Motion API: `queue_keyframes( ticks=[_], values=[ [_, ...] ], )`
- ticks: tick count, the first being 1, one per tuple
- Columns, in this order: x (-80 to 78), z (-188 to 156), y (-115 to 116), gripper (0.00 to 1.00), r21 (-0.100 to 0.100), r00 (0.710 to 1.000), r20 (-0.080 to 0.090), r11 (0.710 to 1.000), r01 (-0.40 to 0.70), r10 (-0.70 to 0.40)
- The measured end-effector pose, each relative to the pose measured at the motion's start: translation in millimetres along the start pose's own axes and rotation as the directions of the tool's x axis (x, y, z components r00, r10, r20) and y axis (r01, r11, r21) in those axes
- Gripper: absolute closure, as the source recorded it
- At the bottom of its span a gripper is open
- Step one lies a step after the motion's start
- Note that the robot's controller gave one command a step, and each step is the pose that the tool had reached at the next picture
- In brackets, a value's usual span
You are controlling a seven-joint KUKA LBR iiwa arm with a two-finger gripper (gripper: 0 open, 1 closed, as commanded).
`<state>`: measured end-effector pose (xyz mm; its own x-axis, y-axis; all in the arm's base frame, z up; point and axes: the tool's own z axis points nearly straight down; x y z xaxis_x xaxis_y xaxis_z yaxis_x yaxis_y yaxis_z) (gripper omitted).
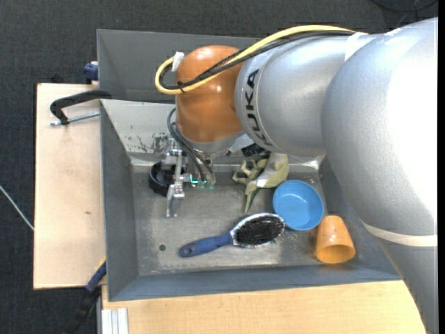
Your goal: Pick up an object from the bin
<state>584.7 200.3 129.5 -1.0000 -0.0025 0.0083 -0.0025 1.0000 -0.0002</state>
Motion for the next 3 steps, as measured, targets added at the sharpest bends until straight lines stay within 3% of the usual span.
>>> queue_keyframes(
  ticks=[1, 2, 3],
  values=[
    [-19.2, 50, -33, 0.00, -0.002, 0.998, 0.015, 0.998, 0.062, -0.061],
    [-21.3, 46, -31, 1.00, -0.005, 0.998, 0.026, 0.998, 0.063, -0.063],
    [-17.0, -72, -32, 1.00, -0.004, 0.998, 0.023, 0.998, 0.059, -0.059]
  ],
)
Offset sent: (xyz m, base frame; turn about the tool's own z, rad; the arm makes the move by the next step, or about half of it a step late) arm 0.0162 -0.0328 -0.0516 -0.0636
